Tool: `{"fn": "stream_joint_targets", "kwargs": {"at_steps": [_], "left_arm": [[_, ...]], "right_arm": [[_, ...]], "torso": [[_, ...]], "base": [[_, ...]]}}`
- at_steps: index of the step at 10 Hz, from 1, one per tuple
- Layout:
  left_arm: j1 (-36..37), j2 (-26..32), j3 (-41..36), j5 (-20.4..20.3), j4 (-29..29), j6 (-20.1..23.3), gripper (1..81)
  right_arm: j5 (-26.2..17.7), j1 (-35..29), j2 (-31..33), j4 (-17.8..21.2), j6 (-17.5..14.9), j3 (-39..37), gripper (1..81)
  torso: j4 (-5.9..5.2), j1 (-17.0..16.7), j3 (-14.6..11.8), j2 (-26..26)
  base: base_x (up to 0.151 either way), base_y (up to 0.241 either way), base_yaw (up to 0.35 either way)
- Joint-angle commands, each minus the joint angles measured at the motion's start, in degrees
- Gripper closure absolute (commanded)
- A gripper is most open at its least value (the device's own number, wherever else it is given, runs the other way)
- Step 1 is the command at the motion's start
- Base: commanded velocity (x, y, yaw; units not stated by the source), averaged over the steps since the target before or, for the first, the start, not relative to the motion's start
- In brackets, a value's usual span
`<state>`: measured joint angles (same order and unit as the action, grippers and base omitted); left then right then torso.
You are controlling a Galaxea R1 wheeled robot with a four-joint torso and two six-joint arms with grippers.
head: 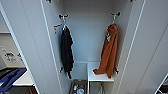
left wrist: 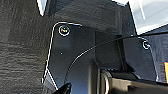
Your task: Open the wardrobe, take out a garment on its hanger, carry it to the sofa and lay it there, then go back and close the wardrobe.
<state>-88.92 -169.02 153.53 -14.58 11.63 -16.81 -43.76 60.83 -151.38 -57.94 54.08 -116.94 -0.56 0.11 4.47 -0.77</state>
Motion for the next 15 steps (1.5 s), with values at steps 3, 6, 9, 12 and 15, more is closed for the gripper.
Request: {"fn": "stream_joint_targets", "kwargs": {"at_steps": [3, 6, 9, 12, 15], "left_arm": [[1.95, 0.44, -0.07, 2.36, 0.85, 0.02, 1.0], [1.95, 0.44, 0.02, 2.36, 1.11, 0.02, 1.0], [2.38, 0.35, -0.07, 2.71, 1.11, 0.02, 1.0], [2.03, -0.79, -0.07, 3.41, 0.94, -0.06, 1.0], [1.68, -1.67, -0.07, 6.49, 0.94, -0.06, 1.0]], "right_arm": [[11.60, 3.63, -1.32, 15.67, -0.38, -6.35, 1.0], [19.75, 12.08, -9.39, 15.58, -0.29, -20.57, 1.0], [29.97, 17.53, -12.83, 15.66, -2.81, -30.00, 1.0], [33.03, 21.04, -12.91, 40.35, -33.40, -31.75, 1.0], [32.60, 22.27, -14.67, 47.31, -39.14, -34.66, 1.0]], "torso": [[0.00, 0.00, 0.00, 0.00], [0.00, 0.00, 0.00, 0.00], [0.00, 0.00, 0.00, 0.00], [0.00, -0.02, -0.02, -0.02], [0.00, -0.04, -0.05, -0.02]], "base": [[0.000, 0.000, 0.000], [0.000, 0.000, 0.000], [0.000, 0.000, 0.000], [0.000, 0.000, 0.000], [0.000, 0.000, 0.000]]}}
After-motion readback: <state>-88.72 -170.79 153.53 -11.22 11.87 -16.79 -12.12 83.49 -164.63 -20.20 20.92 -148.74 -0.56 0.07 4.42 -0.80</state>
